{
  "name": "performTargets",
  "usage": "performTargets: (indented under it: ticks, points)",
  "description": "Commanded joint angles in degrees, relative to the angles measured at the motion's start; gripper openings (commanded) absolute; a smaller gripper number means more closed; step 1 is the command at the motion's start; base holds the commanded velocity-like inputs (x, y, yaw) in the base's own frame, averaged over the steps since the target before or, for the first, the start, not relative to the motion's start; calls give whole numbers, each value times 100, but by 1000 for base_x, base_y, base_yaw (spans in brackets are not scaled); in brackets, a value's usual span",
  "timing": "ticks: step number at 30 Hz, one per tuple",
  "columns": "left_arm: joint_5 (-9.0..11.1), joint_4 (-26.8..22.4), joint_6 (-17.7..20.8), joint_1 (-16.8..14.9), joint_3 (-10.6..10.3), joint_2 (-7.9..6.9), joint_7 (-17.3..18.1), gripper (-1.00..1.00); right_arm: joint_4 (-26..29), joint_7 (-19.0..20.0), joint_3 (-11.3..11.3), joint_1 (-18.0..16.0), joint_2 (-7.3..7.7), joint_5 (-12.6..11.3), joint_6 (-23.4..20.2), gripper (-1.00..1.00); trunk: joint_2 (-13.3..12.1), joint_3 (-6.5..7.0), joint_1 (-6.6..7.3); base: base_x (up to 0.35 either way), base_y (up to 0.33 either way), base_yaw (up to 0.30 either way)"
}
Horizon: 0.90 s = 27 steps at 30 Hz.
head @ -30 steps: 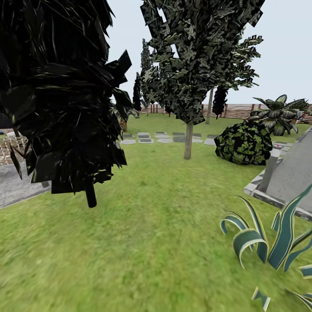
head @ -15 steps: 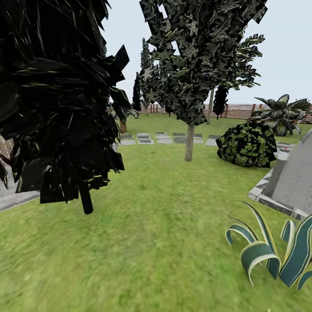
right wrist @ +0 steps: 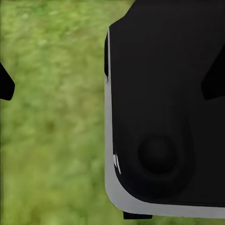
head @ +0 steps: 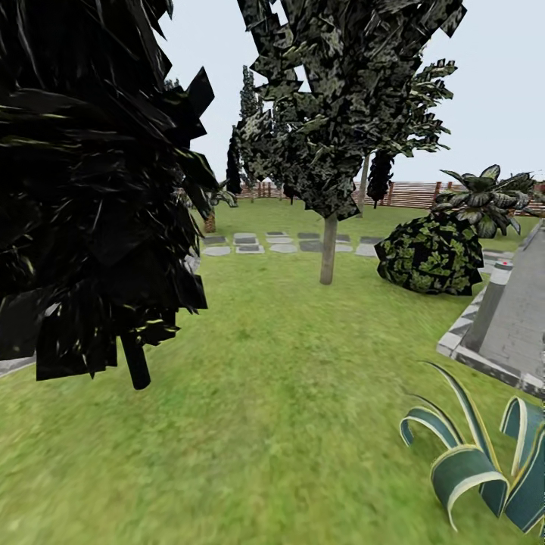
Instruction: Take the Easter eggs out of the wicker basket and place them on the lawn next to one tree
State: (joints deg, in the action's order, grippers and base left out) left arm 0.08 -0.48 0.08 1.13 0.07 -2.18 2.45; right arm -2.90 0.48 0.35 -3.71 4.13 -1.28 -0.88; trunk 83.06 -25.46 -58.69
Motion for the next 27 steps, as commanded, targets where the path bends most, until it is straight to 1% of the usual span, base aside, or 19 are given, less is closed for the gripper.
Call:
performTargets:
  ticks: [1,6,27]
  points:
    - [1,-5,1,1,2,-2,19,100,-9,5,3,-7,0,-14,-4,100,2,-6,-4,338,0,-190]
    - [1,-5,1,1,2,-2,19,100,-9,5,1,-7,0,-20,-8,100,2,-15,-4,338,0,-116]
    - [1,-5,1,1,2,-2,19,100,-9,5,0,-7,0,-21,-9,100,2,-16,-4,338,0,-3]
